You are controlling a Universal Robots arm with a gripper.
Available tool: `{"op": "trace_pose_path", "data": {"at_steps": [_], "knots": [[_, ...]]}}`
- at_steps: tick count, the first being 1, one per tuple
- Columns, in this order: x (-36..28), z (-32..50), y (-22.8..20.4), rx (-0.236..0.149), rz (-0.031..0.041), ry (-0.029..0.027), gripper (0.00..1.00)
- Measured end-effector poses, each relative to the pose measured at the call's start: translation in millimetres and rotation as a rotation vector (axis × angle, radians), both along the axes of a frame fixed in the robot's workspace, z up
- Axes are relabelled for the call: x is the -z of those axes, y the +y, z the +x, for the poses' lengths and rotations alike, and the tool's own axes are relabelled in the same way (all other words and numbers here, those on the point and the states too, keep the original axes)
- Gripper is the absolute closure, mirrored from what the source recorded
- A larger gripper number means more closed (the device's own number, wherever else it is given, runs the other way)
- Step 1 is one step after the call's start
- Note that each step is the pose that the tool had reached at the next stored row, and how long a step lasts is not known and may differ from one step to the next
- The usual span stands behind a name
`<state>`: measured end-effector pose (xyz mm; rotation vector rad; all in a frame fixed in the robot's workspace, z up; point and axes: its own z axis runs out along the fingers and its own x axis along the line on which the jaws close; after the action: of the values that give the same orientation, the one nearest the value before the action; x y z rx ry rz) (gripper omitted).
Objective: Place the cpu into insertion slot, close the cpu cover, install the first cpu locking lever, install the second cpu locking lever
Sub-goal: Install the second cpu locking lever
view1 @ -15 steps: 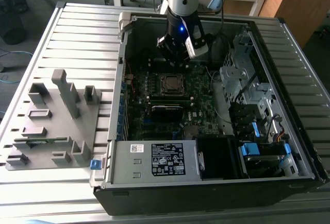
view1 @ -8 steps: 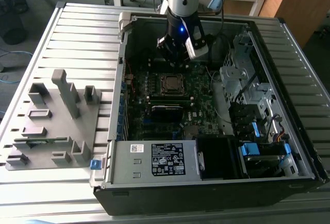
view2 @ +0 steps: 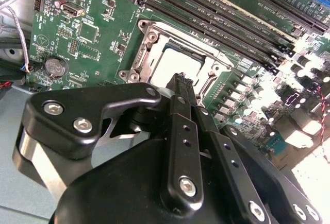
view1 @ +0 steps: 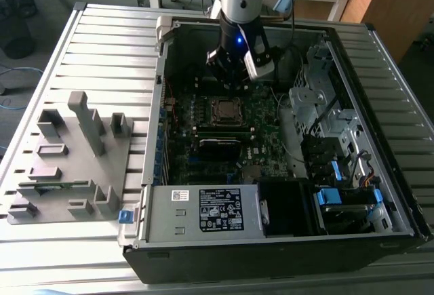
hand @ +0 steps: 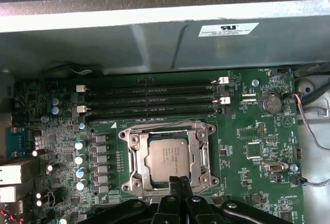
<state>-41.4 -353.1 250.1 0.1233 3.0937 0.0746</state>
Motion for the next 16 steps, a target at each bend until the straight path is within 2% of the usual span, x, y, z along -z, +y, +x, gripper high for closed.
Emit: {"op": "trace_pose_path", "data": {"at_steps": [10, 16], "knots": [[0.0, 0.0, -1.8, 0.000, 0.0001, -0.0001, 0.89], [0.0, 0.0, -4.8, 0.000, 0.0000, 0.0000, 0.89]]}}
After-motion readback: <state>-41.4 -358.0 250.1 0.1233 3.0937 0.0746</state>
